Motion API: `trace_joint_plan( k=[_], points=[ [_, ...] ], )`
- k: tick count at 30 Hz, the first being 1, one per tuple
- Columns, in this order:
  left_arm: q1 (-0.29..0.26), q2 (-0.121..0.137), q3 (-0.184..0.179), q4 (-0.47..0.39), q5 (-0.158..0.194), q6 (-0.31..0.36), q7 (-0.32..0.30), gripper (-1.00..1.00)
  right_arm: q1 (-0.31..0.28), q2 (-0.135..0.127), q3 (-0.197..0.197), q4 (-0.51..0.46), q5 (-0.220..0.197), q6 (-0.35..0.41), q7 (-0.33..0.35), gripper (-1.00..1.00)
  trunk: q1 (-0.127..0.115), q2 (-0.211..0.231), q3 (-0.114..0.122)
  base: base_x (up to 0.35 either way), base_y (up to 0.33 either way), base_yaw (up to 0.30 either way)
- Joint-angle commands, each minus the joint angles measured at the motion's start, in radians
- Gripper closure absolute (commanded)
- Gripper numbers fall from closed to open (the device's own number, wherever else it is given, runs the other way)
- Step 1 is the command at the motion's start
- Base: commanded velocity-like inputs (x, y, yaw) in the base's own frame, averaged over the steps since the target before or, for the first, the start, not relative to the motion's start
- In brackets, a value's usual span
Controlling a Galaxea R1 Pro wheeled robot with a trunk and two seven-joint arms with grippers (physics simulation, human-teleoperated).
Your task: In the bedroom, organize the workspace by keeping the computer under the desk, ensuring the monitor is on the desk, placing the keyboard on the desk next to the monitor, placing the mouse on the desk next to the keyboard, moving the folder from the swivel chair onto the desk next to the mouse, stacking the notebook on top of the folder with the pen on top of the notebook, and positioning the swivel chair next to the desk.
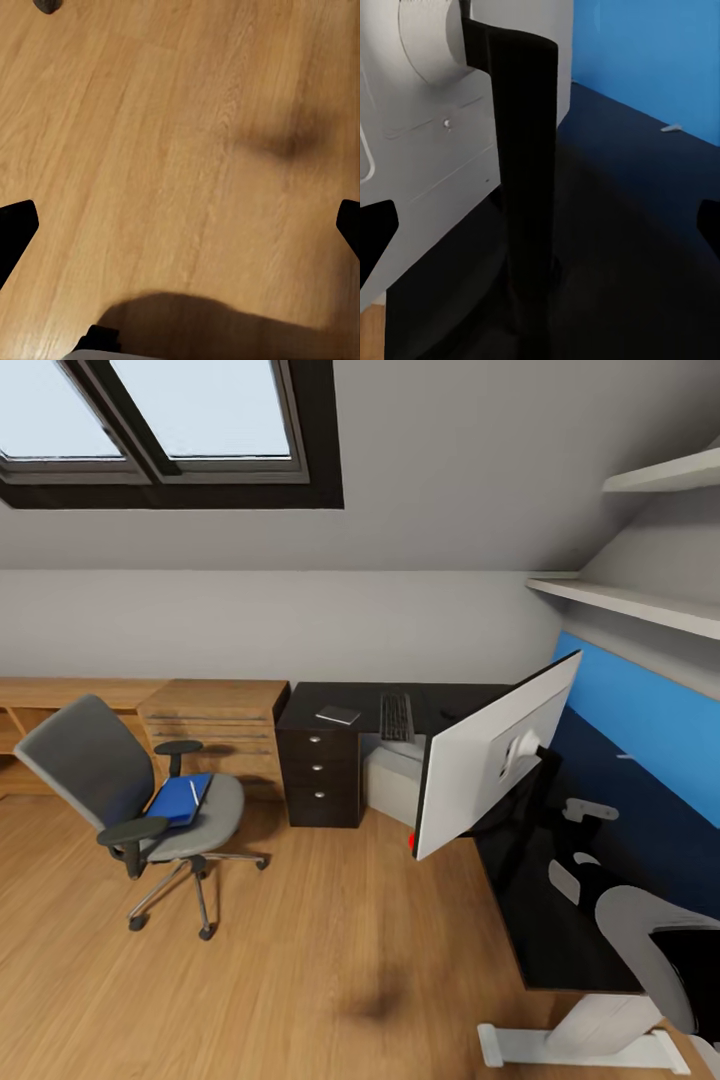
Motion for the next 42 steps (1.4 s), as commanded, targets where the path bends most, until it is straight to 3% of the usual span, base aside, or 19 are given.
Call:
trace_joint_plan(
  k=[1,42],
  points=[
    [-0.001,0.001,-0.008,0.000,0.006,-0.004,0.007,-1.00,-0.001,0.000,0.009,0.000,-0.005,-0.002,-0.005,-1.00,0.000,-0.001,-0.001,0.040,-0.021,0.000],
    [0.000,0.002,-0.008,0.000,0.008,-0.004,0.007,-1.00,0.001,-0.001,0.007,0.028,-0.004,-0.011,-0.003,-1.00,0.000,-0.001,-0.001,0.003,-0.001,0.000]
  ],
)
